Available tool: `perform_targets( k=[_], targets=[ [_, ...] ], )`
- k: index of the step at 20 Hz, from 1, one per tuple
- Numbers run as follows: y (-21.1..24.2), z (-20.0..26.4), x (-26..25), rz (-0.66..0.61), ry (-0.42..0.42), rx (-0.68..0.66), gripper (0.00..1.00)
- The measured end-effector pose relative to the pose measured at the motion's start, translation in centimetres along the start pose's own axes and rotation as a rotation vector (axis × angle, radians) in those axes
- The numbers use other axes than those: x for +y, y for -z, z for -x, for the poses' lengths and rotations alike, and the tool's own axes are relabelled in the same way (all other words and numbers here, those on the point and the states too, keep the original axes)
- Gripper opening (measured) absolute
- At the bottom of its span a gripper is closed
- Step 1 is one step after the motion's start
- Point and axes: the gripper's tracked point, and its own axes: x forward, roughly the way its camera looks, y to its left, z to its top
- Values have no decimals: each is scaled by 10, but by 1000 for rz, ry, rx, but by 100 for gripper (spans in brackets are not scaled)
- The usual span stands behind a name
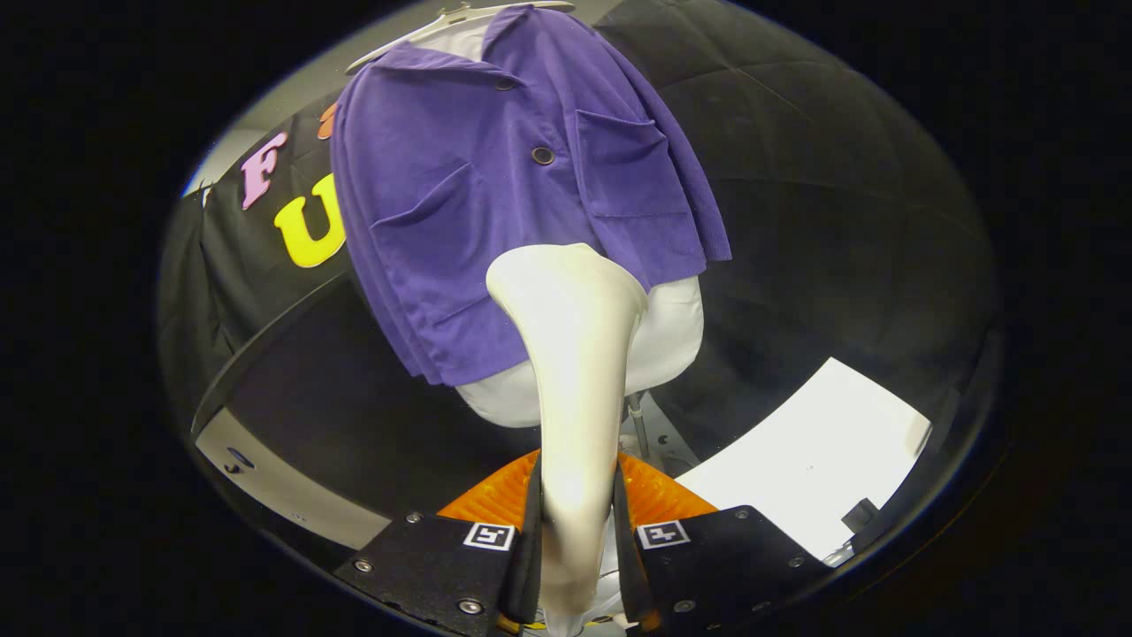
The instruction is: Iron the clothes twice with a garment steamer, once on the left side and once on the right side.
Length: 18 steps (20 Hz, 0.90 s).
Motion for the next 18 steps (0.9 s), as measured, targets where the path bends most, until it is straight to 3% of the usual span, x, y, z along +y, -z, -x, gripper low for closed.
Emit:
perform_targets(
  k=[4, 10, 18],
  targets=[
    [19, 51, 29, 40, -67, -35, 36],
    [10, 134, 78, 74, -198, -141, 36],
    [0, 232, 104, 150, -297, -335, 36]
  ],
)
